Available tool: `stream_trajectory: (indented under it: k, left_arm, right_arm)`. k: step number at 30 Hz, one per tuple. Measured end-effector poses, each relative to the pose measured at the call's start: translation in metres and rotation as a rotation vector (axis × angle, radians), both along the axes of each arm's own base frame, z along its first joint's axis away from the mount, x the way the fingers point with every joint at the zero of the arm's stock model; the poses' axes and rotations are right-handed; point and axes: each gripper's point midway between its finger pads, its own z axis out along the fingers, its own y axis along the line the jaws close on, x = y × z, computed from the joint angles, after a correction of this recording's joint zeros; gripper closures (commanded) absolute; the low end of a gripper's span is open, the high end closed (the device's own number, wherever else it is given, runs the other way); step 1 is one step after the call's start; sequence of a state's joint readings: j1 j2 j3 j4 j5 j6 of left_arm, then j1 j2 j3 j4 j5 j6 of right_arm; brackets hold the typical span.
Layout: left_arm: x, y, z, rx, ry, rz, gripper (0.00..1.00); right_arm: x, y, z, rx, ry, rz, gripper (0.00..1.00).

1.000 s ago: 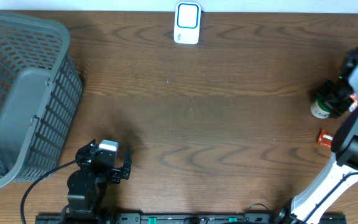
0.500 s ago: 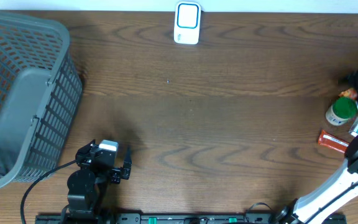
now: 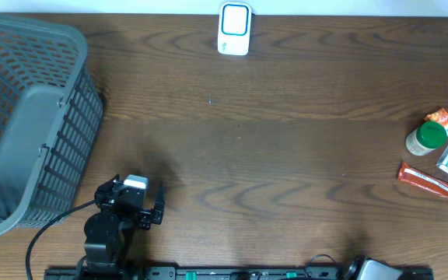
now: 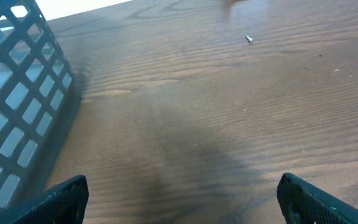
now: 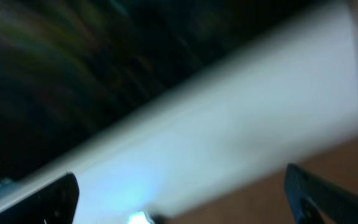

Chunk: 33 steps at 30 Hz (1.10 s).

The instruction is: Scan the item barcode

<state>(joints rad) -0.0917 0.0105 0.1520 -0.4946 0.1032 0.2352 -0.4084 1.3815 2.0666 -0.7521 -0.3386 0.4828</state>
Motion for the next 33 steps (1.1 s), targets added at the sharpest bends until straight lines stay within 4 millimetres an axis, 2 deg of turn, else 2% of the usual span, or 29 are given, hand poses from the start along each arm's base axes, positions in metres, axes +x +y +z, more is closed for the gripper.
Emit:
stream_trajectory:
  k: [2,4,5,9,13,15,16,18,20,23,25,26,29,33]
  left_arm:
    - [0.0,0.0,0.0,0.0,0.0,0.0,0.02]
    - [0.0,0.0,0.0,0.0,0.0,0.0,0.02]
    - [0.0,0.0,0.0,0.0,0.0,0.0,0.02]
    - [0.0,0.0,0.0,0.0,0.0,0.0,0.02]
    - [0.0,0.0,0.0,0.0,0.0,0.0,0.02]
    - [0.0,0.0,0.0,0.0,0.0,0.0,0.02]
    - [0.0,0.0,0.0,0.0,0.0,0.0,0.02]
    - [0.0,0.0,0.0,0.0,0.0,0.0,0.02]
    - [0.0,0.0,0.0,0.0,0.0,0.0,0.02]
    - [0.0,0.0,0.0,0.0,0.0,0.0,0.02]
    - [0.0,0.0,0.0,0.0,0.0,0.0,0.02]
    - [0.0,0.0,0.0,0.0,0.0,0.0,0.02]
    - [0.0,0.0,0.0,0.0,0.0,0.0,0.02]
    - [0.0,0.0,0.0,0.0,0.0,0.0,0.02]
  right_arm:
    - [-0.02,0.03,0.049,-0.065,-0.174,0.068,0.01]
    - [-0.037,0.051,0.075,-0.096,-0.266,0.115,0.01]
    - [-0.042,0.057,0.079,-0.1,-0.282,0.132,0.01]
    - [-0.05,0.074,0.07,-0.089,-0.244,0.184,0.01]
    - [-0.053,0.088,0.043,-0.098,-0.153,0.224,0.01]
    - [-0.066,0.1,0.033,-0.123,-0.131,0.257,0.01]
    - [-0.076,0.106,0.032,-0.139,-0.137,0.271,0.01]
    - [-0.111,0.119,0.036,-0.189,-0.185,0.296,0.01]
    - [-0.151,0.127,0.04,-0.236,-0.252,0.301,0.01]
    - [-0.227,0.136,0.05,-0.316,-0.433,0.276,0.01]
    - [-0.27,0.141,0.053,-0.362,-0.562,0.257,0.01]
    - [-0.285,0.143,0.052,-0.377,-0.609,0.247,0.01]
    - [-0.317,0.143,0.042,-0.412,-0.722,0.206,0.01]
    - [-0.323,0.138,0.019,-0.419,-0.78,0.161,0.01]
